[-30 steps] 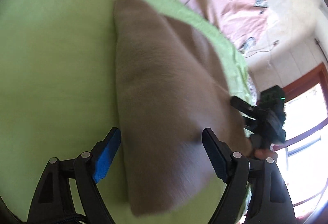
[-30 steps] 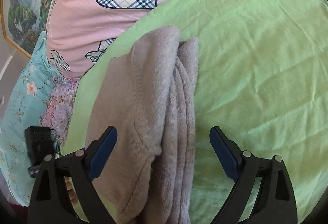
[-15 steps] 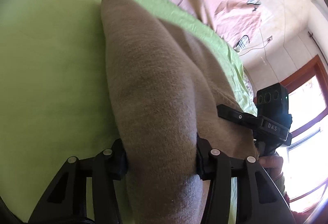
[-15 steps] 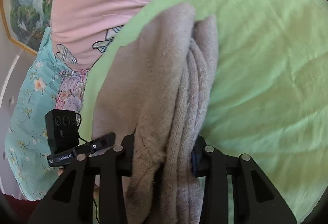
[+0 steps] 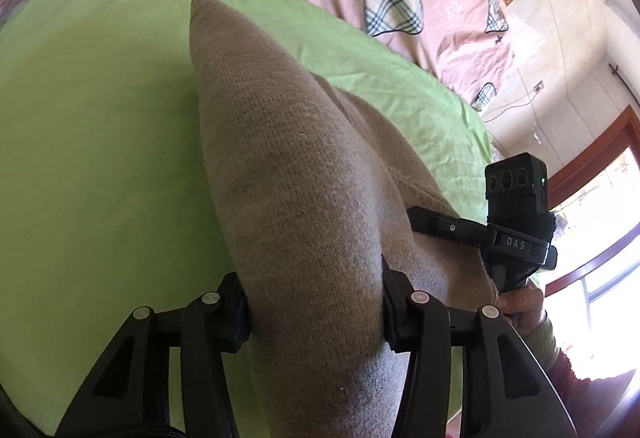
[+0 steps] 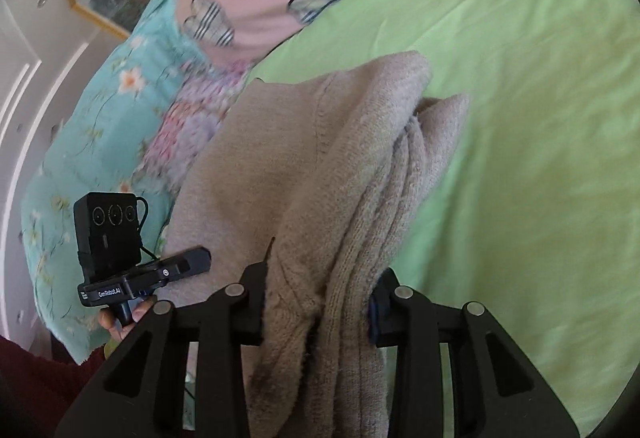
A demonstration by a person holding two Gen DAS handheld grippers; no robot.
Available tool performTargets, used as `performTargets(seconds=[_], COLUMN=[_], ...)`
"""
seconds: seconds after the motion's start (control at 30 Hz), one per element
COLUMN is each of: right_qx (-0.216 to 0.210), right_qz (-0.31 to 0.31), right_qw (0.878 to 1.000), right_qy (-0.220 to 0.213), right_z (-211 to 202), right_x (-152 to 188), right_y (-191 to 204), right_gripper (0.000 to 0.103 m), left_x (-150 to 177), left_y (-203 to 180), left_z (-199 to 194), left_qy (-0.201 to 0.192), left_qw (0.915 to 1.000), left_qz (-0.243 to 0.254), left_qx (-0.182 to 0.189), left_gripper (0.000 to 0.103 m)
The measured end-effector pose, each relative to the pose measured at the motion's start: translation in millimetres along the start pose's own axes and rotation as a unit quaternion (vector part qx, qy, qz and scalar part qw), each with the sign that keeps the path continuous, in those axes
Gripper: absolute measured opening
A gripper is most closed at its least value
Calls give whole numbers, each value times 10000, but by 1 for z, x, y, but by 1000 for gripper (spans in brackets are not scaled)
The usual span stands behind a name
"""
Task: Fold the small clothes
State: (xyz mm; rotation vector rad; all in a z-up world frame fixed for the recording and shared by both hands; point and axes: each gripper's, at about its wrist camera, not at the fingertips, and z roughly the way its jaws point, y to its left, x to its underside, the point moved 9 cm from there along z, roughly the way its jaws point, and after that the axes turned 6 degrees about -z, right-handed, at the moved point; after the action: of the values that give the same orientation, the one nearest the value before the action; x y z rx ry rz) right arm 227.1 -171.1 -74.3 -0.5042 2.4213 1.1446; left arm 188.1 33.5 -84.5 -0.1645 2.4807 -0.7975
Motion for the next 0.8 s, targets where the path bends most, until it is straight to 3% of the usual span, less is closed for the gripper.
performTargets(seconds=[0.17,0.23,0.4,0.6,0.8], right_qx=[159,187,501,995,1086], right_qz=[176,315,440,416,290], right_qw=[9995,9991,9977,9936,9921], right_qy=[199,194,149,-326,-548], right_z=[19,17,0,-30,-16], right_x=[21,24,25,0,-36], right_y=[-9,-14,-17,-23,-18], right_gripper=[38,47,59,65,63], left_x=[22,22,14,-7,-33], left_y=[30,33,38,49,53], left_z=[4,-1,-23,-27,-12], left_qy=[98,95,-112,-170,-266], left_qw=[9994,9987,9986,9980,9958], left_qz=[-326,-475,-492,-600,-880], left_qx=[35,144,158,78,-52], left_gripper=[62,66,68,74,74])
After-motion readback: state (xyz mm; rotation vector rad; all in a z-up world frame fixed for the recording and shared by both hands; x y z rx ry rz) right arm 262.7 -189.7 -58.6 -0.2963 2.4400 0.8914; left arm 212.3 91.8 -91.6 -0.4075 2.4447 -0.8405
